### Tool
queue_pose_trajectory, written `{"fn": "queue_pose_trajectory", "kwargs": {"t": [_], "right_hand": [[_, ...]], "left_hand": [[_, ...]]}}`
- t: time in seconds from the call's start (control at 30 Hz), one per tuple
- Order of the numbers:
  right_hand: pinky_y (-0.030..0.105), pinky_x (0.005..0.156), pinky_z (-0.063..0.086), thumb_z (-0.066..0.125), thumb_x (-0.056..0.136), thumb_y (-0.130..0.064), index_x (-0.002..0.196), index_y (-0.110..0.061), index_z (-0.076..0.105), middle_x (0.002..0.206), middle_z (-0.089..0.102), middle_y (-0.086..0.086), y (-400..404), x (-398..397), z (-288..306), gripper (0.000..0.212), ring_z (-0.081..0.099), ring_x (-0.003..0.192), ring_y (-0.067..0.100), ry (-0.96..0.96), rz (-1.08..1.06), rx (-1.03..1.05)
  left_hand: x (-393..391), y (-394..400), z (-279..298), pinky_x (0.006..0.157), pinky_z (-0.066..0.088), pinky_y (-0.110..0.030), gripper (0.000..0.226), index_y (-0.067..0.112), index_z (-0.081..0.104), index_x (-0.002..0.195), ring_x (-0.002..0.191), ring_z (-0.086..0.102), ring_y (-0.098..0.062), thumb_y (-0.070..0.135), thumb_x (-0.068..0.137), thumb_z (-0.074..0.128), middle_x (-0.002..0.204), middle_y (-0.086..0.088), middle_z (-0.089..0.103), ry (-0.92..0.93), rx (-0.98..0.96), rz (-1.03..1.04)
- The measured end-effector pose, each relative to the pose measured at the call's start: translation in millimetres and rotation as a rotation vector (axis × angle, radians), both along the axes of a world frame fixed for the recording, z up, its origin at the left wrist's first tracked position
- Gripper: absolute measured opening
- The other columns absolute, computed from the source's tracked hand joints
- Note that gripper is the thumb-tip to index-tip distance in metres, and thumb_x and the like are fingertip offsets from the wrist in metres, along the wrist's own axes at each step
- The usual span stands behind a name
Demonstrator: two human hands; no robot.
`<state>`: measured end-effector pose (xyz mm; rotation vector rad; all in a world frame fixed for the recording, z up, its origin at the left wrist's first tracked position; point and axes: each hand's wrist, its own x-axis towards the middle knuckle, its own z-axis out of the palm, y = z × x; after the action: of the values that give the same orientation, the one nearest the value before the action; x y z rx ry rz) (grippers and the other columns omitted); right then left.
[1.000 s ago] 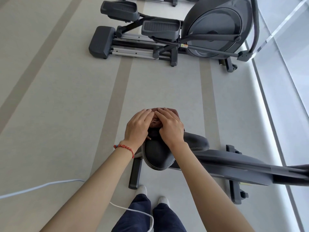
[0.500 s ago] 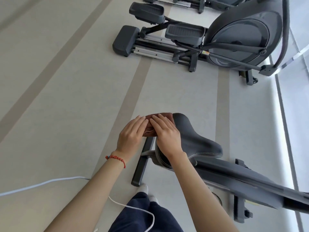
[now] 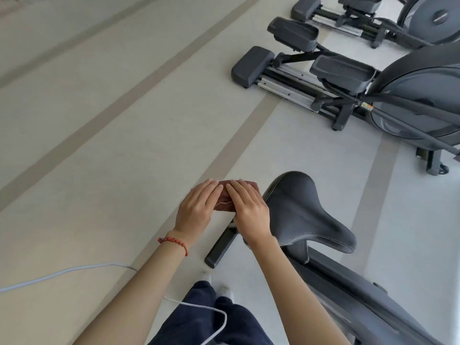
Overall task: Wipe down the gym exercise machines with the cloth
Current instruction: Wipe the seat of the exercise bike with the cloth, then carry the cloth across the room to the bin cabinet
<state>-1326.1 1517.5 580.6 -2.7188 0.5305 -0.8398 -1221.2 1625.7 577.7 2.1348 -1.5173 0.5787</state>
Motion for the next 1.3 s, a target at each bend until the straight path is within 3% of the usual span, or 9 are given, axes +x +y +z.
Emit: {"fn": "queue_pose_trajectory", "kwargs": {"t": [0.07, 0.23, 0.37, 0.57, 0.83, 1.07, 1.3], "right_hand": [[0.035, 0.097, 0.046, 0.063, 0.068, 0.012, 0.108, -0.001, 0.07, 0.112, 0.069, 0.011, 4.9, 4.0, 0.0, 0.043, 0.065, 0.106, 0.03, -0.006, 0.022, -0.01], [0.036, 0.095, 0.048, 0.042, 0.075, 0.009, 0.107, 0.0, 0.071, 0.111, 0.069, 0.011, 13.7, 22.4, -4.1, 0.044, 0.065, 0.106, 0.03, 0.006, 0.071, -0.027], [0.038, 0.091, 0.052, 0.04, 0.075, 0.008, 0.106, -0.002, 0.072, 0.11, 0.07, 0.009, 21.9, 47.9, -8.3, 0.046, 0.066, 0.105, 0.028, 0.019, 0.092, -0.02], [0.04, 0.092, 0.053, 0.044, 0.076, 0.01, 0.108, -0.001, 0.071, 0.111, 0.07, 0.011, 39.3, 105.6, -14.2, 0.043, 0.066, 0.105, 0.028, 0.022, 0.096, -0.017], [0.038, 0.09, 0.054, 0.064, 0.061, 0.021, 0.108, -0.001, 0.071, 0.112, 0.07, 0.01, 73.4, 206.1, -7.4, 0.053, 0.066, 0.106, 0.029, 0.033, 0.028, 0.044], [0.039, 0.085, 0.055, 0.041, 0.077, 0.011, 0.107, 0.0, 0.071, 0.112, 0.07, 0.011, 77.6, 279.3, -3.8, 0.044, 0.066, 0.106, 0.029, 0.014, 0.005, 0.018], [0.038, 0.086, 0.056, 0.037, 0.071, 0.01, 0.105, -0.001, 0.072, 0.109, 0.07, 0.011, 39.0, 331.8, -3.7, 0.049, 0.067, 0.104, 0.03, 0.012, -0.018, -0.006]], "left_hand": [[2.7, 7.3, 1.6, 0.09, 0.053, -0.038, 0.047, -0.003, 0.068, 0.107, 0.104, 0.064, -0.03, 0.006, 0.102, 0.022, 0.109, -0.016, 0.067, -0.007, -0.002, 0.022], [15.6, 20.6, -0.7, 0.089, 0.053, -0.039, 0.047, -0.003, 0.068, 0.107, 0.104, 0.064, -0.031, 0.007, 0.102, 0.022, 0.109, -0.016, 0.067, -0.004, -0.005, 0.045], [38.6, 32.0, -4.4, 0.089, 0.053, -0.041, 0.047, -0.004, 0.067, 0.107, 0.103, 0.064, -0.032, 0.009, 0.101, 0.023, 0.109, -0.018, 0.067, 0.005, -0.004, 0.056], [100.8, 48.5, -12.0, 0.092, 0.051, -0.038, 0.037, -0.003, 0.068, 0.107, 0.103, 0.065, -0.031, 0.003, 0.096, 0.033, 0.109, -0.016, 0.067, -0.019, -0.013, 0.047], [210.1, 72.5, -2.6, 0.081, 0.056, -0.04, 0.051, -0.003, 0.07, 0.1, 0.097, 0.067, -0.03, 0.001, 0.102, 0.02, 0.103, -0.016, 0.069, -0.029, -0.056, -0.022], [284.7, 73.1, 0.3, 0.082, 0.056, -0.039, 0.05, -0.003, 0.071, 0.1, 0.097, 0.067, -0.03, 0.0, 0.101, 0.021, 0.103, -0.015, 0.069, -0.034, -0.071, -0.044], [337.8, 34.3, 0.6, 0.084, 0.056, -0.04, 0.054, -0.003, 0.07, 0.102, 0.098, 0.067, -0.031, 0.005, 0.102, 0.017, 0.104, -0.016, 0.069, -0.018, -0.052, -0.059]]}}
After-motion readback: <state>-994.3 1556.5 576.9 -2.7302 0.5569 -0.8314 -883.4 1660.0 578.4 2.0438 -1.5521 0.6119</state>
